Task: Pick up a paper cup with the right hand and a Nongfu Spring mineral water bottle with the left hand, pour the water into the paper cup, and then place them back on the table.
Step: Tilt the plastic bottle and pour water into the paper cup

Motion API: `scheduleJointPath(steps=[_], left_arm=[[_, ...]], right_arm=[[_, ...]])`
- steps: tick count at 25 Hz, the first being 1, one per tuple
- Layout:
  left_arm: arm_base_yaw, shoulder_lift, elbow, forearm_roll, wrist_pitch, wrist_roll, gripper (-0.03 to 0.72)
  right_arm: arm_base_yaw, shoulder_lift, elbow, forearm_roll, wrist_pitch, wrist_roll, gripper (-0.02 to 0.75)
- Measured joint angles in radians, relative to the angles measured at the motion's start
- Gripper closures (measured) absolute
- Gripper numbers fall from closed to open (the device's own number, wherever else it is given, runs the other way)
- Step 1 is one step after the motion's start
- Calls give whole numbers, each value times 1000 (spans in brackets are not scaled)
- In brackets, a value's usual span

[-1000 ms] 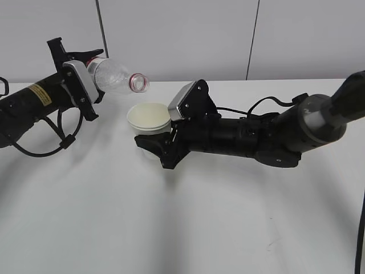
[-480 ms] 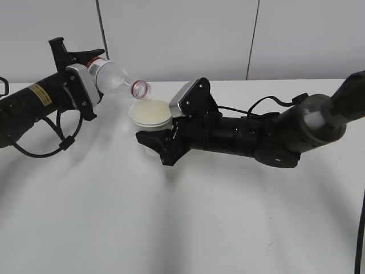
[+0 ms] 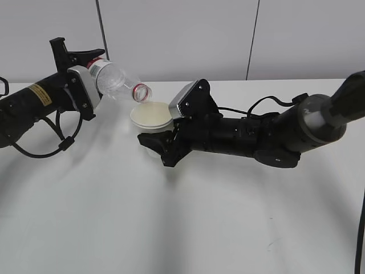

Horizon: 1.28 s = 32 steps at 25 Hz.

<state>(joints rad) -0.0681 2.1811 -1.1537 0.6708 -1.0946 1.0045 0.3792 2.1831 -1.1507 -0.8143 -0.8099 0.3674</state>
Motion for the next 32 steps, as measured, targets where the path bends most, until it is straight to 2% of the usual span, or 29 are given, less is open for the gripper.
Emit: scheduleJointPath(steps=[14,32], left_arm=[[0,0,0,0,0,82,276],[0,0,0,0,0,89,276]], right_arm=[[0,0,0,2,13,-2,225],[0,0,0,0,13,-2,225]])
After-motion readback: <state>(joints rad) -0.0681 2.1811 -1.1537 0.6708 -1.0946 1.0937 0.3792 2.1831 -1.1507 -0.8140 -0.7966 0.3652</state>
